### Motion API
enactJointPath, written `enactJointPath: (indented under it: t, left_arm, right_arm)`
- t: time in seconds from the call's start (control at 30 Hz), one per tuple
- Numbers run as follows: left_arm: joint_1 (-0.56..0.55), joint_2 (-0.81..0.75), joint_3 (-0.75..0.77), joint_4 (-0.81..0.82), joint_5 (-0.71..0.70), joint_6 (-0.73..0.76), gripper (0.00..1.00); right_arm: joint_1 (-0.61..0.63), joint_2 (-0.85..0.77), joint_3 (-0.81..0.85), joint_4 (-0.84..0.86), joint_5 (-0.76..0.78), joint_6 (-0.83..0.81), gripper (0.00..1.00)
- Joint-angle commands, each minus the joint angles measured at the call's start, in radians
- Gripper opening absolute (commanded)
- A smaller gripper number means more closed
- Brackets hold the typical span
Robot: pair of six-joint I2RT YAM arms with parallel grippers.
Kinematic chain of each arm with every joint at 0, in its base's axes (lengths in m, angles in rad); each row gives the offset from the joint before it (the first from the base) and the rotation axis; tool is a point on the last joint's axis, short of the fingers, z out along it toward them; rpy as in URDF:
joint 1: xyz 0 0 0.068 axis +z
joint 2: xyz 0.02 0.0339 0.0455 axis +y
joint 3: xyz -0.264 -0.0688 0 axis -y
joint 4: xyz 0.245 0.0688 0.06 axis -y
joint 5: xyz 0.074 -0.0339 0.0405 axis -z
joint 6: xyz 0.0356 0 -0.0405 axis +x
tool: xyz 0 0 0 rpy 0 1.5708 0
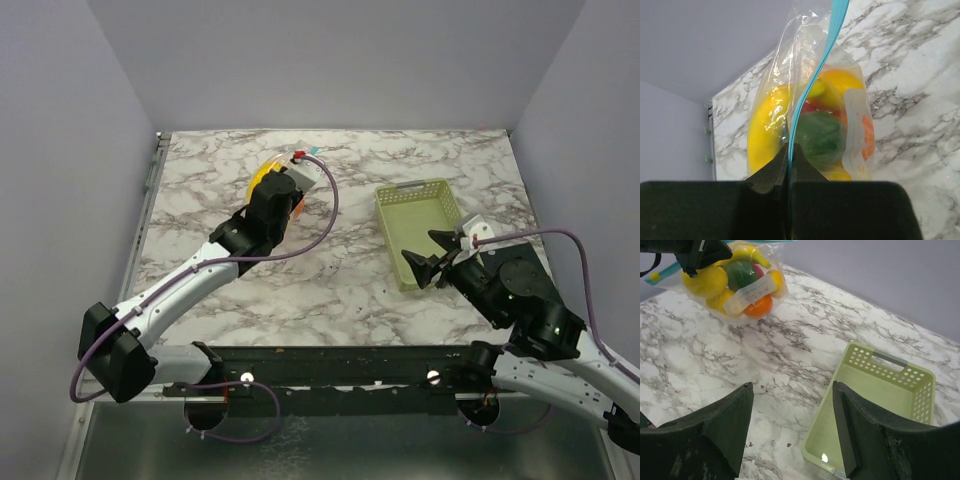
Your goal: Place the food in the zip-top bag and seal the zipper
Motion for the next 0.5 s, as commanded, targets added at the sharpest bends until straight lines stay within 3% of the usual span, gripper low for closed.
enactJointPath:
  t: [0.0, 0.13, 0.47]
  left_arm:
    - [0.041, 0.068, -0.026, 0.177, -0.017, 0.076, 0.00]
    - [0.042, 0.145, -0.068, 0.236, -0.010, 0.082, 0.00]
    - [-0.018, 0.263, -0.132, 0.280, 0.035, -0.127, 0.00]
  right_arm:
    - [-0.002, -0.034, 0.010, -0.006, 0.051, 0.027, 0.70]
    - [-0.001, -0.050, 0.019, -0.028, 0.027, 0.040, 0.70]
    - [-0.002, -0.102, 0.010, -0.068, 0.014, 0.050, 0.73]
